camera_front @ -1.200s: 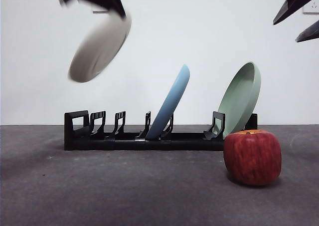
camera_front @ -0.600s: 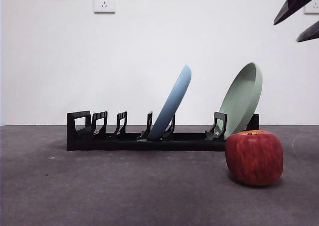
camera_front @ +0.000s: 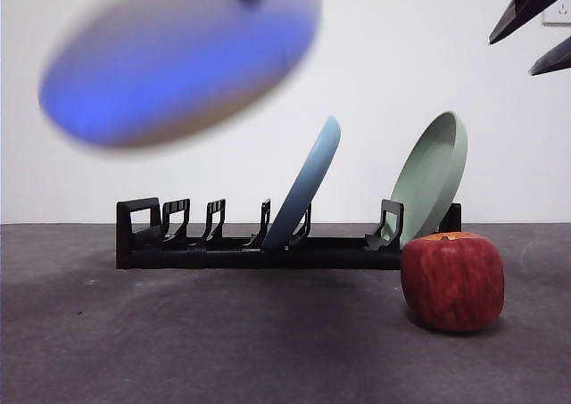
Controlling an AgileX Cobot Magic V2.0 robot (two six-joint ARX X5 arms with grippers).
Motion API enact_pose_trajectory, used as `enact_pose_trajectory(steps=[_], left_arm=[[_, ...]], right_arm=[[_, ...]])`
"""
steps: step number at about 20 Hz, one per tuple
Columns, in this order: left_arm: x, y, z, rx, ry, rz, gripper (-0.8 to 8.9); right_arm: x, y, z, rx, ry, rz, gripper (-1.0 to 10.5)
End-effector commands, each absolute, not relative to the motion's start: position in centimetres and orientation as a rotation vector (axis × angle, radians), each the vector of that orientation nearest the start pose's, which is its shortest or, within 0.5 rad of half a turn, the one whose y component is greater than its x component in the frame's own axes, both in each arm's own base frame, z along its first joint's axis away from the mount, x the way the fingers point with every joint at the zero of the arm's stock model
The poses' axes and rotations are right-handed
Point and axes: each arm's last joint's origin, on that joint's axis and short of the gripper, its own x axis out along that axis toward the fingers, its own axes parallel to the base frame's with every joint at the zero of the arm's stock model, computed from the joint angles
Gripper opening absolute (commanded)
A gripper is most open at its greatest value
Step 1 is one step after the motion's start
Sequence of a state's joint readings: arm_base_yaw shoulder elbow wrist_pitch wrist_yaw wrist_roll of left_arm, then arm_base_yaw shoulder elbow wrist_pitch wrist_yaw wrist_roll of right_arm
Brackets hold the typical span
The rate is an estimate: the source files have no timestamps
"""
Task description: Take the yellow plate from the plate rack,put the plate on the table,take the apple from the table,put the apple in the plate
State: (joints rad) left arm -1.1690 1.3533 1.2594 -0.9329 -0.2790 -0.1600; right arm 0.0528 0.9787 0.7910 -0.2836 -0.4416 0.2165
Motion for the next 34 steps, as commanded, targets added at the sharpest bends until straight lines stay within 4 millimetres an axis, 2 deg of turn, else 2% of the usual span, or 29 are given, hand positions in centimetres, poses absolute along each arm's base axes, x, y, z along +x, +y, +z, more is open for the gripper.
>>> enact_pose_trajectory(steps=[1,5,9,12,15,16,17,18,19,20,22,23,24,25,26,28,31,34], left_arm=[[11.3,-25.3,27.9,0.579,0.894,-0.709,-0.09],[12.6,-28.2,22.6,0.704,0.966,-0.694,-0.09],[13.4,-30.0,19.0,0.765,0.982,-0.675,-0.09],[13.7,-30.5,17.3,0.798,1.01,-0.657,-0.09],[13.7,-30.7,17.0,0.79,1.017,-0.671,0.05],[13.8,-30.7,17.0,0.788,1.013,-0.669,0.61],[13.8,-30.7,17.1,0.787,1.009,-0.662,2.2],[13.9,-30.6,17.3,0.784,1.002,-0.65,3.33],[14.0,-30.6,17.6,0.785,0.982,-0.633,3.8],[14.1,-30.5,18.0,0.777,0.956,-0.616,3.77],[14.1,-30.3,19.9,0.732,0.888,-0.611,3.77],[14.0,-30.1,21.6,0.691,0.833,-0.607,3.77],[13.9,-29.6,23.4,0.644,0.775,-0.604,3.77],[13.8,-28.8,25.7,0.591,0.715,-0.596,3.77],[13.7,-27.8,28.0,0.536,0.657,-0.589,3.77],[13.6,-25.0,32.8,0.406,0.546,-0.576,3.77],[13.1,-19.6,39.2,0.235,0.366,-0.517,3.77],[11.7,-14.1,44.4,0.118,0.181,-0.411,3.77]], right_arm=[[20.8,2.3,29.4,0.291,0.511,0.432,2.8],[20.8,2.3,29.4,0.292,0.511,0.432,2.8],[20.8,2.3,29.4,0.291,0.511,0.432,2.8],[20.8,2.3,29.4,0.291,0.511,0.432,2.8],[20.8,2.3,29.4,0.291,0.511,0.433,2.8],[20.8,2.3,29.4,0.292,0.511,0.435,2.8],[20.8,2.3,29.4,0.291,0.511,0.435,2.8],[20.8,2.4,29.4,0.291,0.511,0.436,2.8],[20.8,2.4,29.4,0.291,0.511,0.439,2.9],[20.8,2.4,29.5,0.291,0.509,0.439,2.9],[20.8,2.4,29.9,0.289,0.504,0.443,2.9],[20.8,2.5,30.4,0.275,0.502,0.452,3.0],[20.6,2.7,31.0,0.248,0.504,0.459,3.6],[20.5,2.8,31.8,0.225,0.509,0.465,4.1],[20.3,3.0,32.6,0.2,0.518,0.472,4.2],[19.9,3.7,34.1,0.137,0.552,0.474,4.2],[19.3,5.5,35.7,0.031,0.614,0.508,4.2],[19.6,8.3,35.6,-0.066,0.666,0.528,4.2]])
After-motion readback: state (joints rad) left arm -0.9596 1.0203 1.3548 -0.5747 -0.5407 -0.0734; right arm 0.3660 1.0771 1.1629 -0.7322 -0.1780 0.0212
